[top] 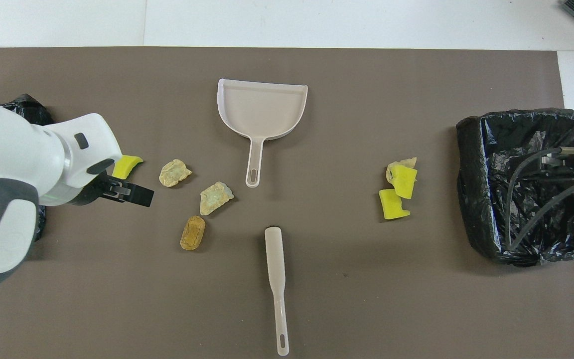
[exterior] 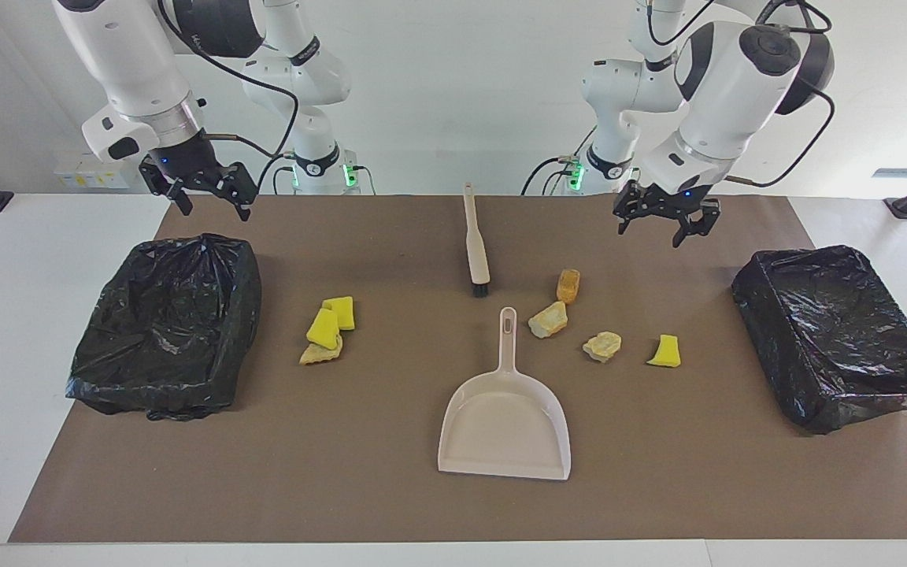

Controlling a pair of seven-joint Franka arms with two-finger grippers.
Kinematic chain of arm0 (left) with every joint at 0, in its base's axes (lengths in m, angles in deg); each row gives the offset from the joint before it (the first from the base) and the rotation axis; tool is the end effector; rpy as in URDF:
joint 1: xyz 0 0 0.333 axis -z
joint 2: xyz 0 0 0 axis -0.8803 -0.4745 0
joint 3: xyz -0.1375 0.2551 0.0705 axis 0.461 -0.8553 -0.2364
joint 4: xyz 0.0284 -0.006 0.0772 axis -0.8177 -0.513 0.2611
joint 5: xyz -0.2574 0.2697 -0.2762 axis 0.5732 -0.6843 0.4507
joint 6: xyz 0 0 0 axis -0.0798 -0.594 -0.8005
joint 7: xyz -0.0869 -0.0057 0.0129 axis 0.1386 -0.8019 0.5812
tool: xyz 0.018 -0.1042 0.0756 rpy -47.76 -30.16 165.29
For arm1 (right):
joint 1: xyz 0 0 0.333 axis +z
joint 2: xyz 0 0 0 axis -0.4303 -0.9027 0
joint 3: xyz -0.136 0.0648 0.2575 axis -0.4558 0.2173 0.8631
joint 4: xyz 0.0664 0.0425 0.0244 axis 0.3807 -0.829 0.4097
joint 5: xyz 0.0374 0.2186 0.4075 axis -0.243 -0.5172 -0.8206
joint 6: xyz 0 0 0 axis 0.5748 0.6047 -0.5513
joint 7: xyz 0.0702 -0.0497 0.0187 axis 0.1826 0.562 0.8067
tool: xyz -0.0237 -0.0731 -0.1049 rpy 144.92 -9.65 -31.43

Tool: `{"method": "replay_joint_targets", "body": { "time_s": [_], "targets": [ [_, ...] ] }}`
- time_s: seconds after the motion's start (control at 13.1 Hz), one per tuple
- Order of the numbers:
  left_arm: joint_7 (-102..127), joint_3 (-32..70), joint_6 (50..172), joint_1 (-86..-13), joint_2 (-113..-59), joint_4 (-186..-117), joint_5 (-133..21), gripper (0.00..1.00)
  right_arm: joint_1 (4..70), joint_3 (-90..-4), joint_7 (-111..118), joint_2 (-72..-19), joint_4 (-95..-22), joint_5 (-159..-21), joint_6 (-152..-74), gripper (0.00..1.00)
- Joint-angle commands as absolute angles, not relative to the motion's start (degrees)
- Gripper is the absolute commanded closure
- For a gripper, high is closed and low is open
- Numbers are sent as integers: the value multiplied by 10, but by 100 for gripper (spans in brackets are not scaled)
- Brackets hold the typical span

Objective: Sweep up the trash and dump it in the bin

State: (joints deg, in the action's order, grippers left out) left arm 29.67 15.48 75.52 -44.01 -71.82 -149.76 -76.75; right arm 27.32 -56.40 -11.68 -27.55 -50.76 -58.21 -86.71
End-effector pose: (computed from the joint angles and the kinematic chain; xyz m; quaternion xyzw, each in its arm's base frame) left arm 0.5783 -0.1907 0.4818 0.9863 -0.1612 -0.0099 0.0328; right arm 0.6122 -0.0068 0.5629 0.9978 -0.0642 -0.0139 0.0107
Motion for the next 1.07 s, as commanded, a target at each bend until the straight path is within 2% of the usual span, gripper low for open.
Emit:
{"method": "replay_joint_targets", "body": {
  "time_s": [0.0,0.3,0.69,0.84,0.99],
  "targets": [
    [237,145,836,-378,-667,-1606,-764,0,271,-566,-101,-270,-515,-578,-872,0],
    [123,145,908,-268,-657,-1679,-764,0,272,-565,-100,-266,-518,-579,-861,0],
    [-47,145,1044,-118,-674,-1786,-765,0,280,-559,-99,-253,-538,-579,-866,0],
    [-83,145,1065,-76,-681,-1805,-765,0,306,-554,-103,-250,-550,-593,-873,0],
    [-118,146,1099,-51,-685,-1826,-765,0,312,-551,-102,-261,-562,-605,-923,0]
  ]
}}
